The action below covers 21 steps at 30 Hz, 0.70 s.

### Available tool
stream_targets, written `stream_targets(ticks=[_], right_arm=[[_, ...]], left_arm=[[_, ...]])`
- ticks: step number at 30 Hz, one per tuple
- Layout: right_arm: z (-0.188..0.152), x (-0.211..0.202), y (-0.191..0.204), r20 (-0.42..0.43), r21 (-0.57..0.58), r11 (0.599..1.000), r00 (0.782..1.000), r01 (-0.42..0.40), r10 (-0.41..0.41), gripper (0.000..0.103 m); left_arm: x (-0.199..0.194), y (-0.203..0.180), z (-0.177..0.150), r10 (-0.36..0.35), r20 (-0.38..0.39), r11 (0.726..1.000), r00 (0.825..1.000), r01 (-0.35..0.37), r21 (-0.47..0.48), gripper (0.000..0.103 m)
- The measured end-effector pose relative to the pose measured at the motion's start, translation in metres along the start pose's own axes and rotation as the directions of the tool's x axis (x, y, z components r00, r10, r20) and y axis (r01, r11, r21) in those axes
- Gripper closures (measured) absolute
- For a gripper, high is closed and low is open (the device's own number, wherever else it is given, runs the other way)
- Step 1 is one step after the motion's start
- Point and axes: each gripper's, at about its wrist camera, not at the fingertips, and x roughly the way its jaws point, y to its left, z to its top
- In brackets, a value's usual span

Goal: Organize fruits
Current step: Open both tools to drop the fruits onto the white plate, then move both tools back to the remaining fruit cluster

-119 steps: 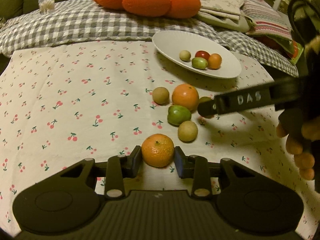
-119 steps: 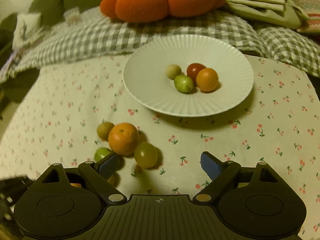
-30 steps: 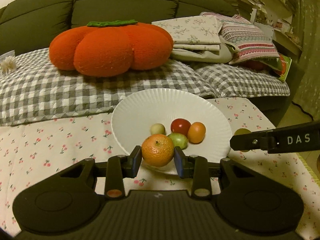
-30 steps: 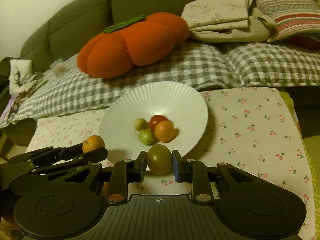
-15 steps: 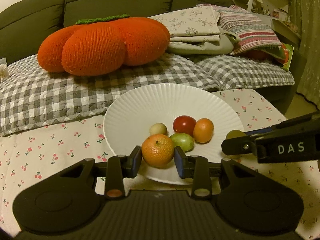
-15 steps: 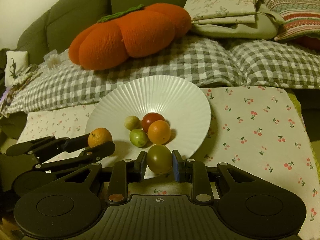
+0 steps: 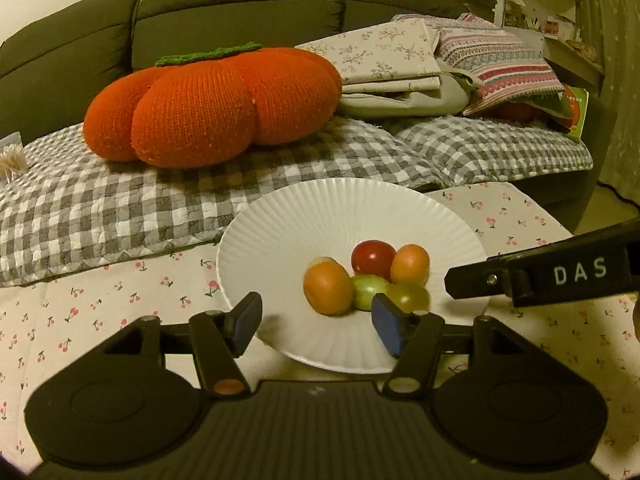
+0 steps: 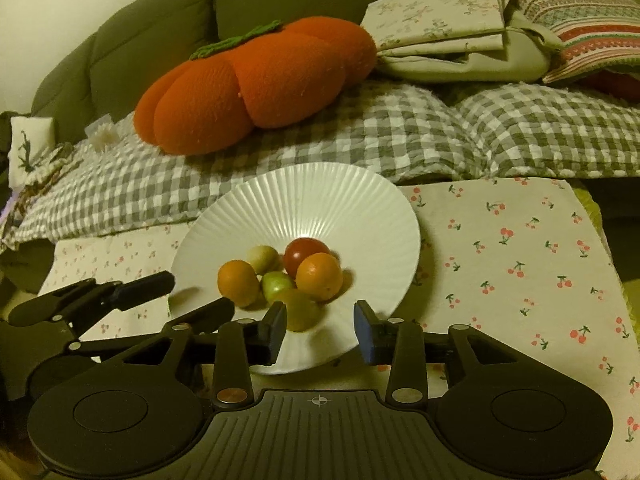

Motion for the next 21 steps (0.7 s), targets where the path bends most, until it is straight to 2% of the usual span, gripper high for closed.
stream_targets(ticks=[6, 10, 12, 16, 19, 21], right_arm=[[0.0, -0.007, -0.001, 0.005, 0.036, 0.999, 1.0, -0.004, 0.004, 0.066], [-0.002, -0.015, 0.002, 0.018, 0.058, 0.998, 1.0, -0.004, 0.003, 0.058], [-0.003, -0.021, 0.004, 0.028, 0.069, 0.997, 1.0, -0.014, 0.012, 0.057], [-0.006, -0.031, 0.008, 0.046, 0.096, 0.995, 0.998, -0.037, 0.033, 0.049], [-0.011, -0.04, 0.013, 0.051, 0.11, 0.993, 0.998, -0.04, 0.034, 0.048], [-0.015, -0.047, 0.017, 0.054, 0.11, 0.993, 0.998, -0.043, 0.037, 0.041]], left_arm=[[-0.011, 0.0, 0.001, 0.006, -0.003, 1.0, 1.0, -0.006, -0.012, 0.042], [-0.022, 0.001, 0.0, 0.017, -0.004, 1.0, 1.0, -0.018, -0.017, 0.042], [-0.028, 0.0, -0.001, 0.037, -0.009, 0.999, 0.999, -0.037, -0.011, 0.041], [-0.043, 0.001, -0.006, 0.088, -0.025, 0.996, 0.996, -0.088, -0.001, 0.035], [-0.055, 0.007, -0.011, 0.097, -0.049, 0.995, 0.994, -0.098, -0.023, 0.034], [-0.063, 0.013, -0.015, 0.105, -0.061, 0.994, 0.993, -0.107, -0.033, 0.034]])
